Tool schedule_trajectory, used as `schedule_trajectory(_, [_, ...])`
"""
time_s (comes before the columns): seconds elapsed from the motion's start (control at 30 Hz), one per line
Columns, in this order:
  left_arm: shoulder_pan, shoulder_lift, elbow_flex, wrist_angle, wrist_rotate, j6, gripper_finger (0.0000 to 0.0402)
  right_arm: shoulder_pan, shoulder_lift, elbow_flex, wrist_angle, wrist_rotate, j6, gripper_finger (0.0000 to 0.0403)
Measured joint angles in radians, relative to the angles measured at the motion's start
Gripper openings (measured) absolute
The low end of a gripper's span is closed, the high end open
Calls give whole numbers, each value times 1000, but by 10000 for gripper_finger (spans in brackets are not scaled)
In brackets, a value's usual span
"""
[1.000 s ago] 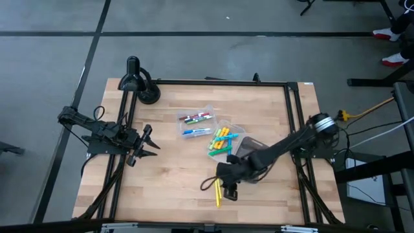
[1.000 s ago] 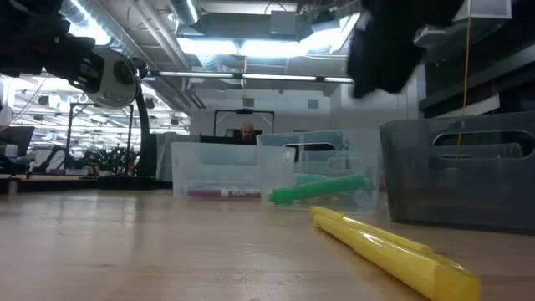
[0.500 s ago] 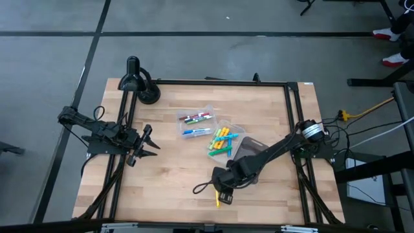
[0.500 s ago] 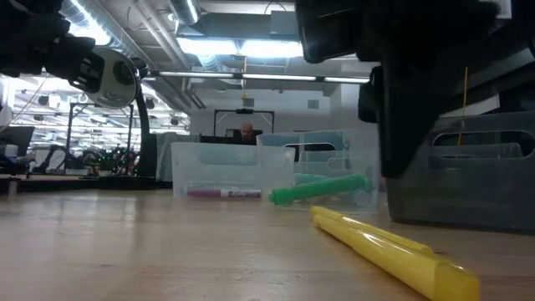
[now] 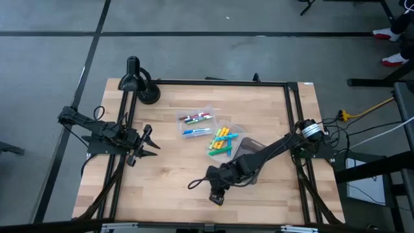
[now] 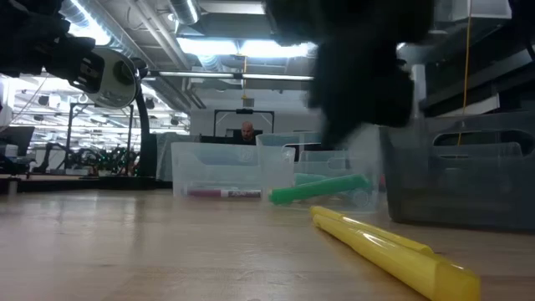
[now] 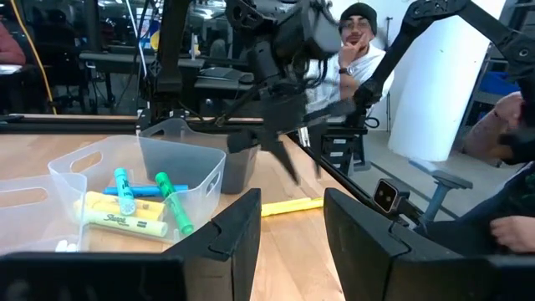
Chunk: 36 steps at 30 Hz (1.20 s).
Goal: Pick & Place Markers
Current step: Put the right yellow pen into the black bin
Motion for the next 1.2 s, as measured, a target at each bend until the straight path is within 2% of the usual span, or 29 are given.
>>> schedule_trajectory(0.17, [0, 0, 0, 0, 0, 0, 127, 9, 0, 0, 192, -37, -47, 152])
schedule_trajectory(0.43, [0, 0, 0, 0, 0, 0, 128, 50, 0, -1, 229, -65, 13, 152])
schedule_trajectory(0.63, [0, 0, 0, 0, 0, 0, 128, 80, 0, -1, 367, -59, -88, 152])
schedule_trajectory(0.87, [0, 0, 1, 0, 0, 0, 127, 112, 1, -12, 239, -21, -111, 152])
schedule_trajectory(1.2, [0, 0, 1, 0, 0, 0, 127, 161, 5, -137, 313, -36, -131, 152])
